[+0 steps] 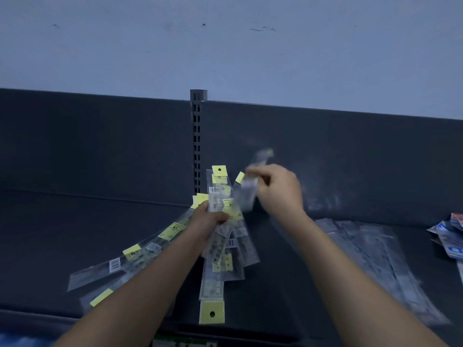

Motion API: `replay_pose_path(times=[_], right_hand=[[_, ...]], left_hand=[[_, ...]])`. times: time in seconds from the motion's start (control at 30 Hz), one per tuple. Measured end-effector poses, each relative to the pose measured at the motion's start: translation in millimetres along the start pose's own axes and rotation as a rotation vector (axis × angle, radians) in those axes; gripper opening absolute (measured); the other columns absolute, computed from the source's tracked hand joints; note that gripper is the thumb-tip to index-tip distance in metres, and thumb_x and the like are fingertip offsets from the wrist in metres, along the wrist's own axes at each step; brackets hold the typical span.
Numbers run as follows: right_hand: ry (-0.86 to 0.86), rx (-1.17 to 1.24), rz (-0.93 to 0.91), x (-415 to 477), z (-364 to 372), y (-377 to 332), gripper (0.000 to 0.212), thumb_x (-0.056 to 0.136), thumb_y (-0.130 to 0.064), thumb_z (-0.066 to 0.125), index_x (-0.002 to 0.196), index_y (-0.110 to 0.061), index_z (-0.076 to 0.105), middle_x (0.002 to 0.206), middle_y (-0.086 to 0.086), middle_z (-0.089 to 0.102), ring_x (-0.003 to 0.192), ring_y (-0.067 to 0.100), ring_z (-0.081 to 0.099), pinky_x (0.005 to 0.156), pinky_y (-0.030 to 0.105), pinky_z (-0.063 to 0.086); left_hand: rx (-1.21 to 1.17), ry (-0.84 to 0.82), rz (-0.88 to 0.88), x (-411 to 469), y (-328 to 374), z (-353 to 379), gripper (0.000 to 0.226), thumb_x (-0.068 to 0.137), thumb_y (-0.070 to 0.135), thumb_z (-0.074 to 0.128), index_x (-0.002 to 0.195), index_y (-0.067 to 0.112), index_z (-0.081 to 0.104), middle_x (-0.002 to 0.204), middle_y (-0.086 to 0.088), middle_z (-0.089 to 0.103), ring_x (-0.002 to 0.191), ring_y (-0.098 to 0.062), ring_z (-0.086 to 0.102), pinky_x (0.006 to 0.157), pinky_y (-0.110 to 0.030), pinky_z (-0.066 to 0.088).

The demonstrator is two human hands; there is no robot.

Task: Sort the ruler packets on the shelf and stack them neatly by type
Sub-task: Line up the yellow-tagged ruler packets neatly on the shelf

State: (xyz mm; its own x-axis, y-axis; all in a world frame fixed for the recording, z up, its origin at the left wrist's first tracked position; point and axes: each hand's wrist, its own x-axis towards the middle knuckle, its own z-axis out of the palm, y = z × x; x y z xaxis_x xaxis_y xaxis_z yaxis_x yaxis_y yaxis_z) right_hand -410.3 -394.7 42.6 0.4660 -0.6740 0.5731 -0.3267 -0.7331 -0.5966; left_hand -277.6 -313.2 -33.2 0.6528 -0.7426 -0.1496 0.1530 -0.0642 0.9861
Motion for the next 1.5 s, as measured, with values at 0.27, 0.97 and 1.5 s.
replay_pose_path(times=[0.27,0.97,1.5], right_hand=[[-0.35,-0.11,-0.057,-20,33,21,0.03,0.098,-0.013,0.041,0.11,-0.004,0.067,0.108,0.004,0.059,0.102,0.021,0.055,0.084,0.032,0.044],[-0.337,0.73,0.652,-33,55,40,0.007,0.091,-0.014,0.066,0.092,-0.008,0.068,0.092,0.012,0.072,0.079,0.022,0.068,0.078,0.038,0.056],[-0.287,0.072,0.38,-47,40,48,0.024,0.091,-0.032,0.06,0.078,-0.012,0.064,0.08,-0.002,0.064,0.081,0.016,0.061,0.072,0.031,0.048]], left_hand=[[-0.027,0.011,0.044,-3,2,-1,0.032,0.084,-0.006,0.06,0.113,0.008,0.058,0.097,-0.015,0.069,0.079,-0.026,0.064,0.066,-0.034,0.052],[-0.191,0.014,0.05,-11,1,7,0.03,0.081,-0.008,0.067,0.106,0.006,0.058,0.095,-0.016,0.071,0.078,-0.03,0.07,0.064,-0.04,0.058],[-0.237,0.079,0.049,-8,4,-10,0.029,0.078,0.005,0.075,0.105,0.004,0.065,0.081,-0.008,0.071,0.066,-0.021,0.067,0.06,-0.032,0.053]])
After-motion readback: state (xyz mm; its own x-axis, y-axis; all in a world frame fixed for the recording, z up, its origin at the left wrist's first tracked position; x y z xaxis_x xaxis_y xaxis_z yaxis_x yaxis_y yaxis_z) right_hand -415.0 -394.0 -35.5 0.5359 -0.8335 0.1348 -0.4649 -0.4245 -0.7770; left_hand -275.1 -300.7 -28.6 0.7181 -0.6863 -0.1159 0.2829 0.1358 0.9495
